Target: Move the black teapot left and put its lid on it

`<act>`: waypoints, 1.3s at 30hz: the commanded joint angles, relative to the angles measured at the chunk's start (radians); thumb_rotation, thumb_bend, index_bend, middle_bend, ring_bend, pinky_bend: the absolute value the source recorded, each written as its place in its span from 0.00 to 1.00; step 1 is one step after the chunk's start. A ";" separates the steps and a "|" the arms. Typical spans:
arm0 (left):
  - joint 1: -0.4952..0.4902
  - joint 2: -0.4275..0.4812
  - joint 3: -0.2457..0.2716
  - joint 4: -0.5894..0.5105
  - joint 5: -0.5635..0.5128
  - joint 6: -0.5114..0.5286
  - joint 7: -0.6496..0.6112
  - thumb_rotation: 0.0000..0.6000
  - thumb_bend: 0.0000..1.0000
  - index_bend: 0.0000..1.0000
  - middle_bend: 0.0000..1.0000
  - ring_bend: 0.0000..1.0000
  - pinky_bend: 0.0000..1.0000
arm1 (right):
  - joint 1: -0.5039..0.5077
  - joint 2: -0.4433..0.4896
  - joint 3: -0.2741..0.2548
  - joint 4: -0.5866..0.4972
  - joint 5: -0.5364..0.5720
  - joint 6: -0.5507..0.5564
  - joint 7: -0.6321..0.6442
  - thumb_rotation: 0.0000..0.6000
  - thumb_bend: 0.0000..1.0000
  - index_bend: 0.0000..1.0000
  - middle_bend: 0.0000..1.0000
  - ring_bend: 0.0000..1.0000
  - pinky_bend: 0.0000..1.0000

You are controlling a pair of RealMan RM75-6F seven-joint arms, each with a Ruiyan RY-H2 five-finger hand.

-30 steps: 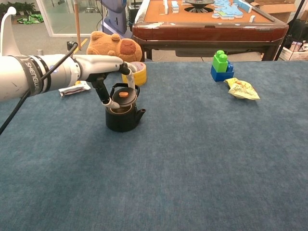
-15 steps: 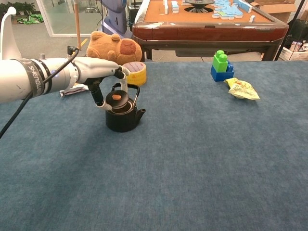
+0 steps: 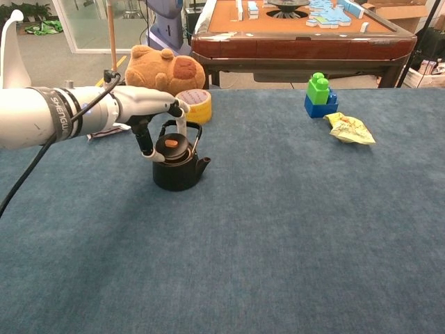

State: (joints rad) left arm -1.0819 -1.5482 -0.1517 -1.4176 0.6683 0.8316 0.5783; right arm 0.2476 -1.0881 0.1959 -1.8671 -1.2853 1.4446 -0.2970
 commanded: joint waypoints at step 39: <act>0.008 0.053 0.008 -0.079 -0.029 0.033 -0.011 1.00 0.28 0.25 0.00 0.00 0.00 | 0.000 -0.007 0.011 -0.001 -0.005 0.006 -0.002 1.00 0.00 0.09 0.18 0.00 0.01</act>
State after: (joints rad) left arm -1.0766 -1.4985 -0.1456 -1.4918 0.6378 0.8635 0.5692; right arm 0.2472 -1.0950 0.2071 -1.8684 -1.2908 1.4506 -0.2990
